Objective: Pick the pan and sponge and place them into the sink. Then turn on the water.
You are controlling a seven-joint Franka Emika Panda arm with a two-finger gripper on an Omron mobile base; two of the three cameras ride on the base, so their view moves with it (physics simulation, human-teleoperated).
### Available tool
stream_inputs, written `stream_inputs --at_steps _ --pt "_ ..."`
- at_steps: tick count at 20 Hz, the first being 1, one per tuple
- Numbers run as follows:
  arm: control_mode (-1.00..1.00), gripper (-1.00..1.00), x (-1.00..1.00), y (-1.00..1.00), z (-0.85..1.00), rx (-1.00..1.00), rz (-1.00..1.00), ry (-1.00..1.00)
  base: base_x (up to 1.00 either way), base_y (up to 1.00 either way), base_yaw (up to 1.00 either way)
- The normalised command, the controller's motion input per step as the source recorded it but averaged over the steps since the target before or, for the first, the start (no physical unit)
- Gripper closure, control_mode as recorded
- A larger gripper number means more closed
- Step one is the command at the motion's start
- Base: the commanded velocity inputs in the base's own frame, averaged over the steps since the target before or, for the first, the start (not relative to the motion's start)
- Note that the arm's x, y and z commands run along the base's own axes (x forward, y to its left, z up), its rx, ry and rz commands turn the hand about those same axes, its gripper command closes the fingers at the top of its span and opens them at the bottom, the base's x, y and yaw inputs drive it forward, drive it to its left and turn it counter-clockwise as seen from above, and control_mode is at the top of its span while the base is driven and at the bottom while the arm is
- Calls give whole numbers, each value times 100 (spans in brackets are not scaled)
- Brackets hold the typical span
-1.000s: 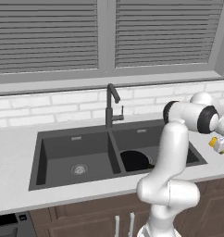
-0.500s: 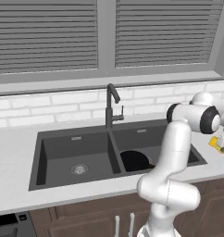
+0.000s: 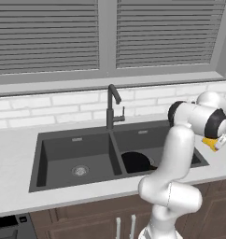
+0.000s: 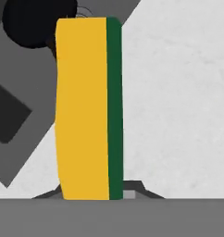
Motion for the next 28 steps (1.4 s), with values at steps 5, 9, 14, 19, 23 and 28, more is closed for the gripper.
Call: stream_inputs --at_steps 5,9,14,19,23,28 --pt "-100 100 -12 89 15 0 28 -29 0 0 0" --pt "-100 100 0 78 30 0 48 4 0 0 0" --pt "-100 100 1 73 25 0 54 14 0 0 0" --pt "-100 100 5 77 6 0 32 -1 0 0 0" --pt "-100 100 16 88 0 0 13 -9 0 0 0" --pt "-100 100 37 77 0 0 11 -3 0 0 0"
